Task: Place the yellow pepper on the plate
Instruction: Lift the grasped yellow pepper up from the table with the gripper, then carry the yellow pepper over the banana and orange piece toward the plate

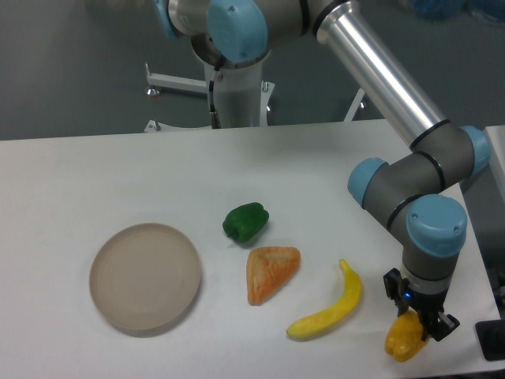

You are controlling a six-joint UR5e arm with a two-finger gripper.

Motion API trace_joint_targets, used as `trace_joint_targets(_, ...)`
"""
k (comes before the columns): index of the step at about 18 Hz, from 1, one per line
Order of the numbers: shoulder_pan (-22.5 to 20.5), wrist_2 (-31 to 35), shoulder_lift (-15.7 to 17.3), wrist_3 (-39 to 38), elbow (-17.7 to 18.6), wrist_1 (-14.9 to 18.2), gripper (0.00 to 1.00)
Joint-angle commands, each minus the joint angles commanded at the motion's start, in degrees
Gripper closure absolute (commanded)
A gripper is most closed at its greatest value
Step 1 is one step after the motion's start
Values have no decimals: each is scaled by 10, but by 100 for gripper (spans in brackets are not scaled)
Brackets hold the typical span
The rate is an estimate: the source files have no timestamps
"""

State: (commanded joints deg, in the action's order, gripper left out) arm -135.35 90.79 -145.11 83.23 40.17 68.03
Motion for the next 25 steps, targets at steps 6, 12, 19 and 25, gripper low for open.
trace_joint_targets(6,11,4,14,-6,9,3,61)
trace_joint_targets(12,36,4,93,-46,89,24,61)
trace_joint_targets(19,82,4,226,-125,206,126,61)
trace_joint_targets(25,193,-1,243,-356,257,186,61)
